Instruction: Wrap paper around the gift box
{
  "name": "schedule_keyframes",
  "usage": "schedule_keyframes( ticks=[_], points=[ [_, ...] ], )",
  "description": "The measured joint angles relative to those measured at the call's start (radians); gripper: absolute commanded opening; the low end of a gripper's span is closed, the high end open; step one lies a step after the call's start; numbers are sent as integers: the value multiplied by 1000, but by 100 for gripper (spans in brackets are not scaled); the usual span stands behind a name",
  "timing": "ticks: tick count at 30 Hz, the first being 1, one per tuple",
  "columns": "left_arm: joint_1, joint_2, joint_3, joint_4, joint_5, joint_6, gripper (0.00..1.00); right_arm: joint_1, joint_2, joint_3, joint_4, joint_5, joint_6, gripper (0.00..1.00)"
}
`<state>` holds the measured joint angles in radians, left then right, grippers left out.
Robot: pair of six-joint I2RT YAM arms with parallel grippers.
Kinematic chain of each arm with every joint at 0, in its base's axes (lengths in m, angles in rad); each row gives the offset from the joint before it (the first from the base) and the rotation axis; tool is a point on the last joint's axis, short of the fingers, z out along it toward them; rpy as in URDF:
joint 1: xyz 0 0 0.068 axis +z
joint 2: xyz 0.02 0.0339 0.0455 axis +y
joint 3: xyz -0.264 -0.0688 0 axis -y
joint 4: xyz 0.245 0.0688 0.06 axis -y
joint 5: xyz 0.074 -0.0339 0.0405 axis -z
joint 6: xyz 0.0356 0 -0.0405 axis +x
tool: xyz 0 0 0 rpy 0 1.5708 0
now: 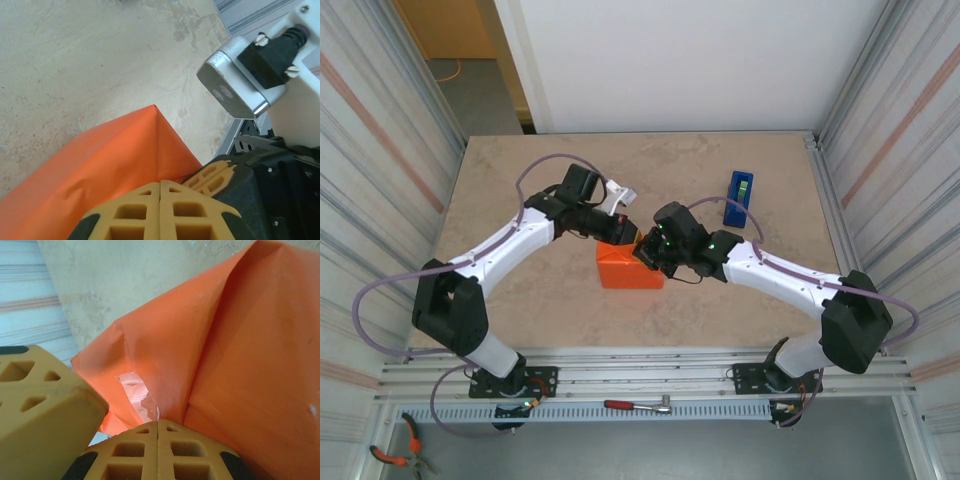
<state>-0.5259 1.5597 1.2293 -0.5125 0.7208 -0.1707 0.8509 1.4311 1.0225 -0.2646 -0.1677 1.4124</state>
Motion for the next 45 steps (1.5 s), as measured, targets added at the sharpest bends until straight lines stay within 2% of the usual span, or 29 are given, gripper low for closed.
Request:
schedule_keyframes(
  ticks=[10,21,45],
  points=[
    [1,7,-19,-4,-35,-11,0,1,-5,-9,11,7,1,0],
    [1,24,54,-40,-43,-10,0,1,-7,-13,18,8,2,0],
    [1,19,-1,-20,-62,-11,0,1,-11,-20,24,11,16,0]
  ],
)
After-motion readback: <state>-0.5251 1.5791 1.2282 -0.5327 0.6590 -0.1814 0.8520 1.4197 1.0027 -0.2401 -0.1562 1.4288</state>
